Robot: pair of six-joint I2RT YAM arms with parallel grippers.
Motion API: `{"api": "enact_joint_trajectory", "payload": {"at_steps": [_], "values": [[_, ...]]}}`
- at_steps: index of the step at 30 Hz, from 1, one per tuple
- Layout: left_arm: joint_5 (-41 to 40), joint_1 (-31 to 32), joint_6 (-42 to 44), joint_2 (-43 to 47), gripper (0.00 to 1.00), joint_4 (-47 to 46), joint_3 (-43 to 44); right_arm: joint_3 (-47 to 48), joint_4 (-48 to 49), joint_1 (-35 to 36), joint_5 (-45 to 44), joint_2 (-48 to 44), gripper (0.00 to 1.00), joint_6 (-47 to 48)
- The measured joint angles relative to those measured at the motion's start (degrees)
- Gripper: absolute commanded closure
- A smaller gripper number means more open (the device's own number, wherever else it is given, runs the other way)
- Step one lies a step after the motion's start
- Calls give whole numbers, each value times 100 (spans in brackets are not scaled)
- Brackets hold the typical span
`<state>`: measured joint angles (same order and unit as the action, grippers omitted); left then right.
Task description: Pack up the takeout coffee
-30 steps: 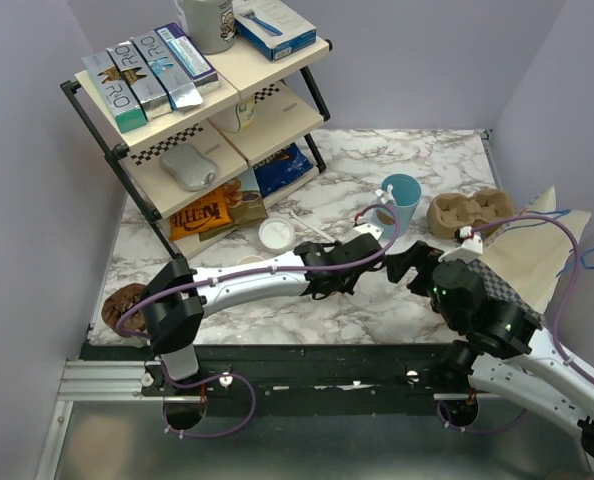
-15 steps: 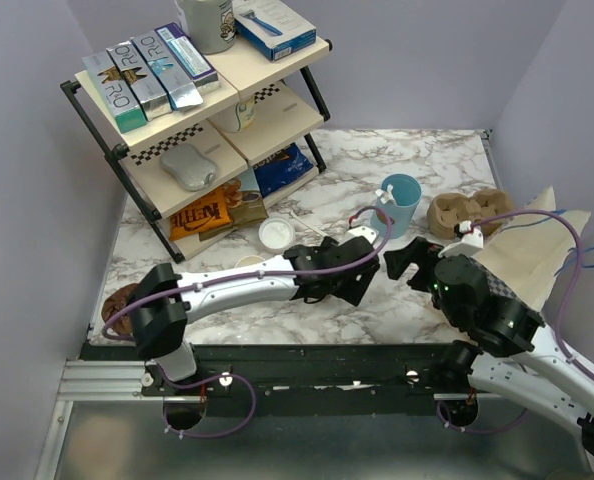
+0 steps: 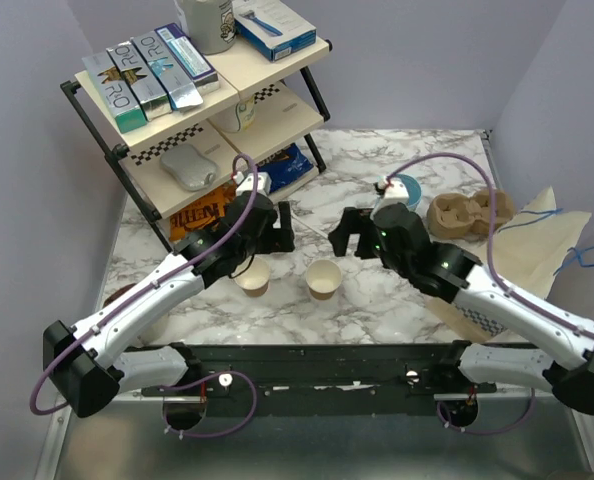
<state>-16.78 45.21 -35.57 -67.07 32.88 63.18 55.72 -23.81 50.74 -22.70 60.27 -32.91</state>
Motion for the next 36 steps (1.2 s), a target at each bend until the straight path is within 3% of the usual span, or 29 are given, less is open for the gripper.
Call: {"api": "enact_joint_trajectory", "payload": {"at_steps": [7, 13, 21, 36], "values": [[494, -999, -251, 229, 1, -197, -866, 1502, 133, -81, 796, 2186, 29, 289], [1012, -1676, -391, -22, 1, -625, -984, 2645, 90, -337, 1344, 3781, 46, 452], [1537, -2236, -531, -686, 1, -1108, -984, 3582, 15, -581, 1705, 5031, 55, 710], [1987, -2376, -472, -1390, 1, -1429, -914, 3991, -160, -623, 1720, 5702, 62, 1244]]}}
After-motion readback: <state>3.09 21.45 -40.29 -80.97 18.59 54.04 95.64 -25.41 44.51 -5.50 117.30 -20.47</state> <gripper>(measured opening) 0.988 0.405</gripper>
